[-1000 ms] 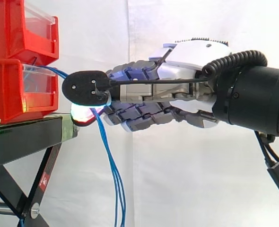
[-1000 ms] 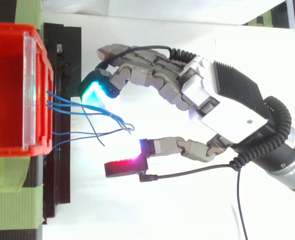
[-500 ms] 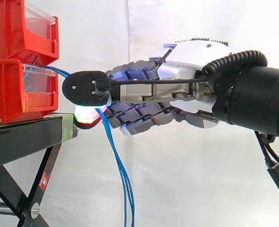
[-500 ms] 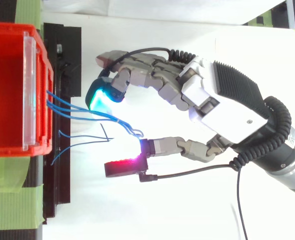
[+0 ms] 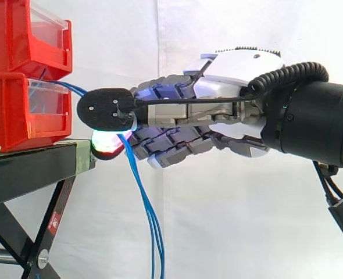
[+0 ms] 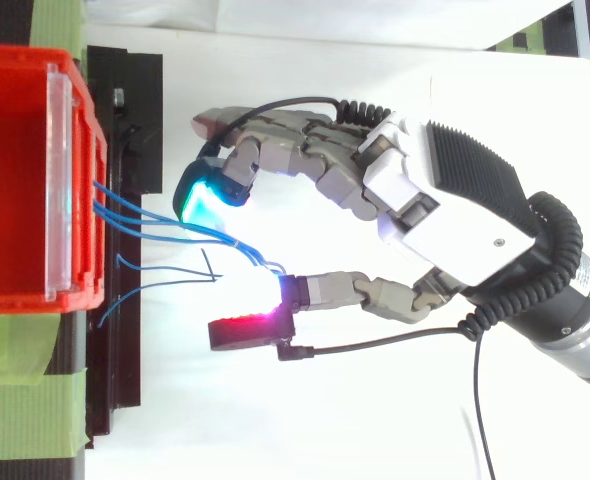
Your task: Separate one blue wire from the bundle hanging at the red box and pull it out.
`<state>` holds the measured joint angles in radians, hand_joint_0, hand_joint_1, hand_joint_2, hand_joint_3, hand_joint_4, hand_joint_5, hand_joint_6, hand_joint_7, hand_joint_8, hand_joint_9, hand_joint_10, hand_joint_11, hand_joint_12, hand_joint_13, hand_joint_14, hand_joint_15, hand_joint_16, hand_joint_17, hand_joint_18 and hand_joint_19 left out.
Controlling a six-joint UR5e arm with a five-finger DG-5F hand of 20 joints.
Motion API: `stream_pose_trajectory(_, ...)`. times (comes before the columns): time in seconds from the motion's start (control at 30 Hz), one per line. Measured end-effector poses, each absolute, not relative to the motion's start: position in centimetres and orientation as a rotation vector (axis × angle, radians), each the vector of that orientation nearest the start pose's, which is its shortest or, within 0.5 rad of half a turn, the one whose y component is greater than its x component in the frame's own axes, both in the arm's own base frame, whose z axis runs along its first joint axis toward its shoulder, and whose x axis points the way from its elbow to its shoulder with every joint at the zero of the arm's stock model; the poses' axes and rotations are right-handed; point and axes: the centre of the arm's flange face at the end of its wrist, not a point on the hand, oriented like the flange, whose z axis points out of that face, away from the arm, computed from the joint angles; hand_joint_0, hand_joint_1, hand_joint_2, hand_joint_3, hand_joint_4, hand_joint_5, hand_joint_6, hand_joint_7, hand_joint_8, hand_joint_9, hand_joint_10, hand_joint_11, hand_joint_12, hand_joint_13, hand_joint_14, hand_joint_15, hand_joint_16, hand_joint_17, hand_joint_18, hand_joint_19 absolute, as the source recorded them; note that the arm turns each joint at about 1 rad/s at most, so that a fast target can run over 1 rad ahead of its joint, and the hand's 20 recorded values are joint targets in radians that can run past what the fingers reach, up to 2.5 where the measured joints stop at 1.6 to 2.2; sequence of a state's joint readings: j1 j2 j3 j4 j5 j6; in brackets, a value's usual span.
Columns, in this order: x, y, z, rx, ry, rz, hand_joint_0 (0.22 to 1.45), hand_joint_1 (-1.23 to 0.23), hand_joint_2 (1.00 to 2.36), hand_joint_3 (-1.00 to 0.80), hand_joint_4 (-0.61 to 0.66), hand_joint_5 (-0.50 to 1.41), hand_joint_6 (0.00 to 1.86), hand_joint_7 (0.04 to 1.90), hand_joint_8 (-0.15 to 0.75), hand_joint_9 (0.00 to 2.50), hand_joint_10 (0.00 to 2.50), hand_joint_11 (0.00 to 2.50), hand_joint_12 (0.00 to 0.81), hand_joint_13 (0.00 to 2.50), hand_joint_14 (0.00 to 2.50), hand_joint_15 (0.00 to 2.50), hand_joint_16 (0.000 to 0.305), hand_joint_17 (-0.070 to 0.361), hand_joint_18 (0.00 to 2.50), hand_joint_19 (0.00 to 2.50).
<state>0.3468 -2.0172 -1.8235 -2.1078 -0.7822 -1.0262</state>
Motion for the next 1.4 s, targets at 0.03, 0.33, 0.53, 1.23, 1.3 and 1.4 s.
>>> stream_pose_trajectory(0.03,61.74,0.63,22.24,0.789,1.086,0.268,0.58,-0.61,1.0,-0.49,0.29,-0.09,0.5,1.27,0.358,0.59,0.0,0.12,0.4,0.5,0.01,0.24,0.049,0.111,0.58,0.23)
stream_pose_trajectory(0.33,61.73,0.44,22.24,0.79,1.086,0.267,0.59,-0.61,1.0,-0.49,0.28,-0.09,0.5,1.26,0.357,0.6,0.0,0.12,0.399,0.5,0.01,0.24,0.049,0.11,0.58,0.24)
stream_pose_trajectory(0.53,61.73,0.22,22.24,0.807,1.074,0.291,0.6,-0.59,1.0,-0.48,0.28,-0.09,0.5,1.26,0.356,0.61,0.0,0.13,0.399,0.52,0.01,0.25,0.048,0.109,0.58,0.24)
stream_pose_trajectory(1.23,61.77,0.21,22.32,0.828,1.059,0.329,0.63,-0.62,1.01,-0.37,0.25,-0.09,0.51,1.29,0.355,0.64,0.01,0.18,0.403,0.54,0.01,0.26,0.048,0.108,0.6,0.25)
stream_pose_trajectory(1.3,61.77,0.2,22.32,0.828,1.059,0.328,0.63,-0.63,1.01,-0.36,0.25,-0.09,0.51,1.28,0.355,0.64,0.0,0.18,0.403,0.53,0.01,0.25,0.048,0.108,0.6,0.25)
stream_pose_trajectory(1.4,61.77,0.19,22.33,0.828,1.058,0.328,0.62,-0.63,1.01,-0.33,0.24,-0.1,0.54,1.25,0.355,0.64,0.01,0.19,0.404,0.54,0.01,0.26,0.048,0.109,0.61,0.25)
